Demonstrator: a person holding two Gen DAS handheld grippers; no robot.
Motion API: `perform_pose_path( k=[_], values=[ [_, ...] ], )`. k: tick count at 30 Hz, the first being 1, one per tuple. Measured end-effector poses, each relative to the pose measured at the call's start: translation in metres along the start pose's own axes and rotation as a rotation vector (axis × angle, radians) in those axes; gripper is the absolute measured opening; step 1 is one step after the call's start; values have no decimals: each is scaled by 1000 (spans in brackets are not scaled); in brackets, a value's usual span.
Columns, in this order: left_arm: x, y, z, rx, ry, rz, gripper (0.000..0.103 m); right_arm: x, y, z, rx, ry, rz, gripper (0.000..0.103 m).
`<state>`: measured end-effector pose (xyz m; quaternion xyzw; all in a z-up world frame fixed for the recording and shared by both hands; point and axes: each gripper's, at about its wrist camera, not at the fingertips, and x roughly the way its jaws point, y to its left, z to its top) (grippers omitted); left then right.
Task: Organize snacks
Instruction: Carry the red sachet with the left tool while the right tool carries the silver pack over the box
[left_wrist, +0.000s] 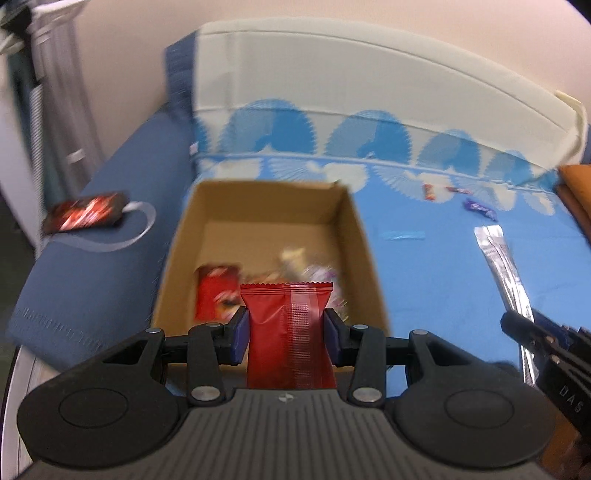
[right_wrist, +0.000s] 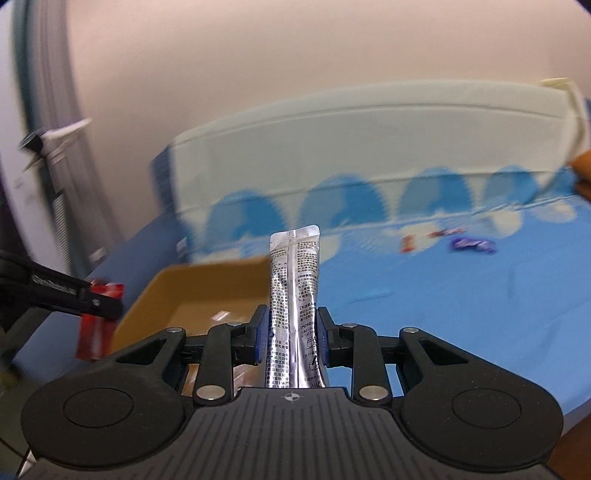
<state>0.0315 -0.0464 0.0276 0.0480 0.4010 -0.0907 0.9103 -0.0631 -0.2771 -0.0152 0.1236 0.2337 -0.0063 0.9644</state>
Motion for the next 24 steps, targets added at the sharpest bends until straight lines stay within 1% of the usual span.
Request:
perform_pose_path(
  k=[3, 5, 9, 12, 16, 24],
  values=[
    [-11, 18, -24, -40, 6, -3, 46, -6, 27, -4, -75, 21, 33, 29],
    [-19, 25, -36, -56, -7, -10, 46, -13, 44, -7, -123, 20, 48, 29],
    [-32, 30, -49, -55, -40, -27, 46, -24, 66, -12, -177, 16, 54, 29],
    [-38, 32, -54, -53, -50, -44, 46, -33, 72, -14, -182, 15, 44, 29],
    [-38, 32, -59, -56, -48, -57, 46, -34, 72, -16, -174, 19, 30, 29],
    [-39, 33, -61, -58, -46, -57, 46, -34, 75, -19, -199, 23, 35, 29]
  ],
)
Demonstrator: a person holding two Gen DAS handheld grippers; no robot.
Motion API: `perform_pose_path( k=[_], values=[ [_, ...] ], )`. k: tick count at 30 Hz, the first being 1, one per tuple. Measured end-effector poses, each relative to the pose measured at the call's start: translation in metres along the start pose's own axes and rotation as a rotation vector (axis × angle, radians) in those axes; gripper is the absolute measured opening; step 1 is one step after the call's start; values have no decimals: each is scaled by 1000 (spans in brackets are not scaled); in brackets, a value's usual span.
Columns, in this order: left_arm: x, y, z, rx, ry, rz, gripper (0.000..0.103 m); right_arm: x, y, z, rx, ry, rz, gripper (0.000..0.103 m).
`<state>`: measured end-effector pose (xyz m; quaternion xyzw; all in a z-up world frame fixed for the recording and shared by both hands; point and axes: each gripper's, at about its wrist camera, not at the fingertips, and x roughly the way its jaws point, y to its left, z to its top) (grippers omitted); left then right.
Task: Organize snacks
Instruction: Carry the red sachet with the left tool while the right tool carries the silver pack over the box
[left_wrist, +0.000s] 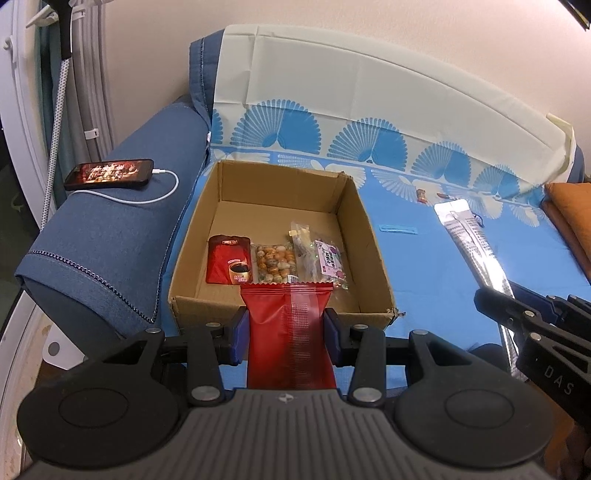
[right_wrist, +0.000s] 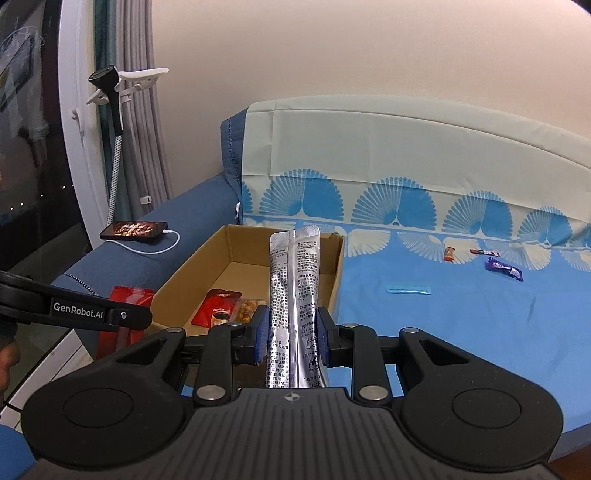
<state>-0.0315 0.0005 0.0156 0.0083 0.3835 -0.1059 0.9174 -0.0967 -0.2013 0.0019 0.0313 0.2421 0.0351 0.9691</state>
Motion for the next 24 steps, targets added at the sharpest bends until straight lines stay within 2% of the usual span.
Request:
perform_pose_path(
  k=[24],
  values=[
    [37, 6, 3, -8, 82, -14, 46, 28, -6, -3, -2, 96, 12, 29]
  ],
)
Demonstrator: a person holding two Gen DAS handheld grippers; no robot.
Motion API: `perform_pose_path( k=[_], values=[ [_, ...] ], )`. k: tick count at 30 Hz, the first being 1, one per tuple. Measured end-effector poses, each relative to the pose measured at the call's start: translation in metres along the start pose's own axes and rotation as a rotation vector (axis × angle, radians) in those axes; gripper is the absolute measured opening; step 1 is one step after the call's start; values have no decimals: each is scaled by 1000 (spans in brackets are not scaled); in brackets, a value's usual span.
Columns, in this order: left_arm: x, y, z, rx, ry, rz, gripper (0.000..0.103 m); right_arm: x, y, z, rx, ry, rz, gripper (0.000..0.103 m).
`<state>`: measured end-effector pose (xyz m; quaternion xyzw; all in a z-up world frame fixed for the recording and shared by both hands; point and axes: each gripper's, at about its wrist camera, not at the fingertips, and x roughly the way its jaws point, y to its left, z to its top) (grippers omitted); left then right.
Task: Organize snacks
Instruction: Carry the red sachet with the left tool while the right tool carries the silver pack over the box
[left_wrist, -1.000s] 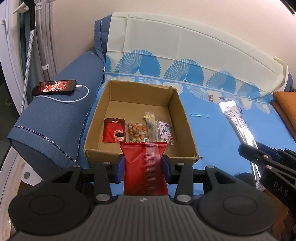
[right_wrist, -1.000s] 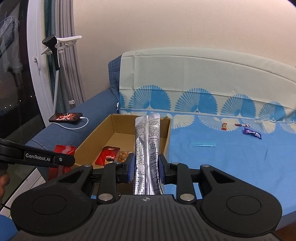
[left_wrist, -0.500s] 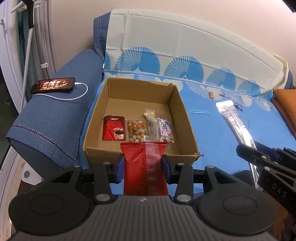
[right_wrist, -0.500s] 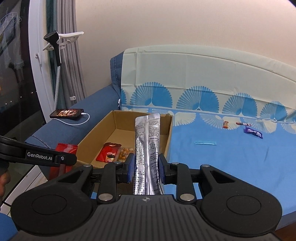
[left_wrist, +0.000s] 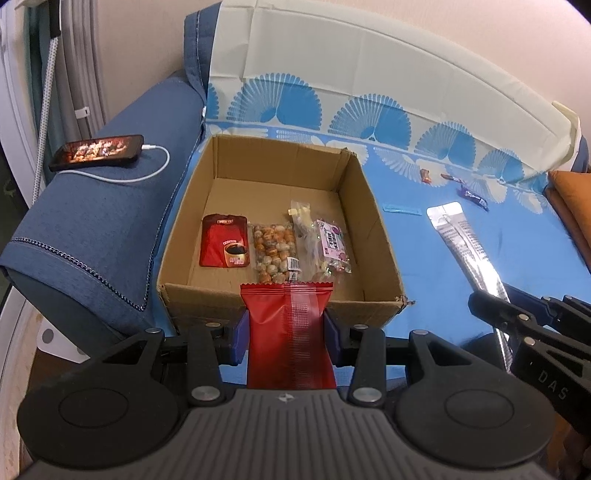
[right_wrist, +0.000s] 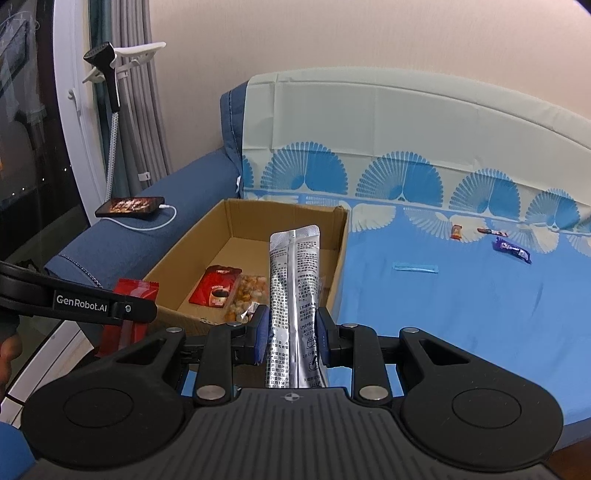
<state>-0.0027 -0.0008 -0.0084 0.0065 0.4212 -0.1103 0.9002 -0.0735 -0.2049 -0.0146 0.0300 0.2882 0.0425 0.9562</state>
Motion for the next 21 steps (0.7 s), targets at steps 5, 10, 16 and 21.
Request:
perform_pose_path(
  k=[5, 10, 16, 21],
  values=[
    [9, 7, 12, -5, 2, 9, 46, 13, -2, 9, 4, -3, -22, 29],
    [15, 15, 39, -17, -32, 25, 46, 32, -2, 23, -1, 0, -12, 29],
    [34, 24, 79, -29, -67, 49, 46, 61, 3, 41, -9, 12, 19, 29],
    [66, 26, 108, -21, -50, 62, 46, 93, 4, 54, -13, 34, 38, 29]
  ],
)
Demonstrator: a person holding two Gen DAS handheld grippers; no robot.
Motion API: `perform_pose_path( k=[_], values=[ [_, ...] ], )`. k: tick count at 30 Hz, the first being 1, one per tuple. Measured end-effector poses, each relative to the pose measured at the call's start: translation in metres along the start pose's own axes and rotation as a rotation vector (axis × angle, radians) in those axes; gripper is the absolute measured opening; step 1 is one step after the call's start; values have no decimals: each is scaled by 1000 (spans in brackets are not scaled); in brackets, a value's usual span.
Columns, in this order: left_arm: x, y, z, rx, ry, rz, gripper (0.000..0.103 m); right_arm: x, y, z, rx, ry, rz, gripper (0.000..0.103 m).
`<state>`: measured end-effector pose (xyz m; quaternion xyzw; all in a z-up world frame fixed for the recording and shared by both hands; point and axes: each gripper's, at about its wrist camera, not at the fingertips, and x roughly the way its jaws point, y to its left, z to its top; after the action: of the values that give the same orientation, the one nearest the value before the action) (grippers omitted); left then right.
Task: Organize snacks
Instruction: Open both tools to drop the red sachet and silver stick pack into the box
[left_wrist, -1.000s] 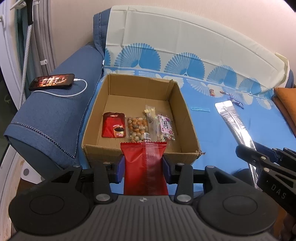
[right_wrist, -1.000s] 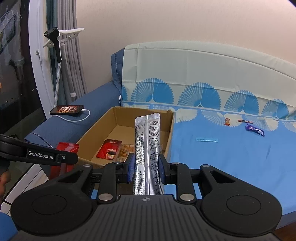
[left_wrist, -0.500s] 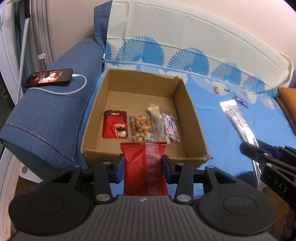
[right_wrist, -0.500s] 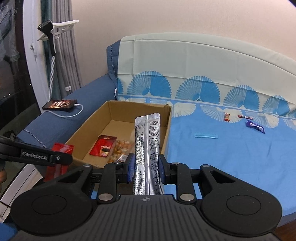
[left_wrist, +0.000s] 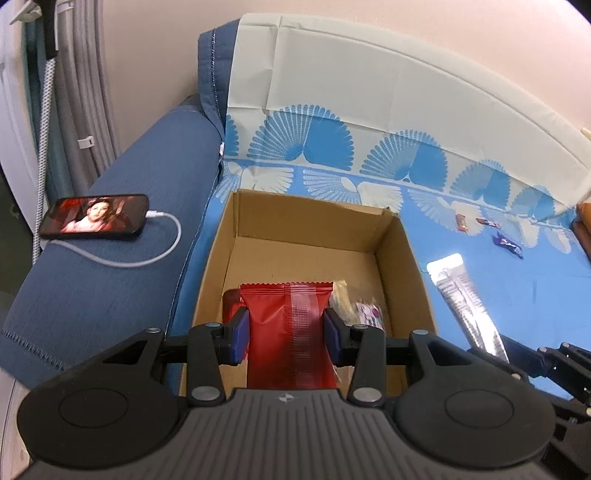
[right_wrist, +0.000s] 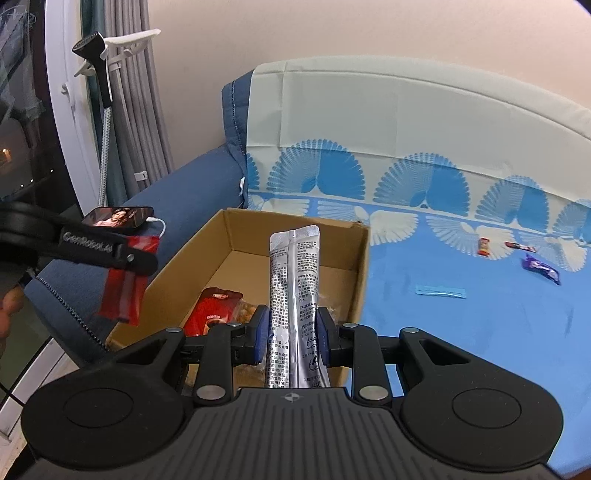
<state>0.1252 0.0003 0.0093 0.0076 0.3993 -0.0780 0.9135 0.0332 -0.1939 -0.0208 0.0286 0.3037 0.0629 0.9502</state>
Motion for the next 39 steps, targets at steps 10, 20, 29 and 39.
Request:
perform_pose_path(
  k=[10, 20, 29, 39],
  values=[
    [73, -4, 26, 31, 61, 19, 46, 69, -10, 20, 24, 34, 4, 29],
    [130, -7, 28, 68, 122, 56, 48, 127, -21, 21, 29, 90, -7, 30],
    [118, -10, 20, 123, 111, 117, 103, 119, -26, 27, -7, 68, -50, 87],
    [35, -8, -31, 44, 99, 110, 103, 38, -4, -14, 14, 116, -27, 92]
  ],
)
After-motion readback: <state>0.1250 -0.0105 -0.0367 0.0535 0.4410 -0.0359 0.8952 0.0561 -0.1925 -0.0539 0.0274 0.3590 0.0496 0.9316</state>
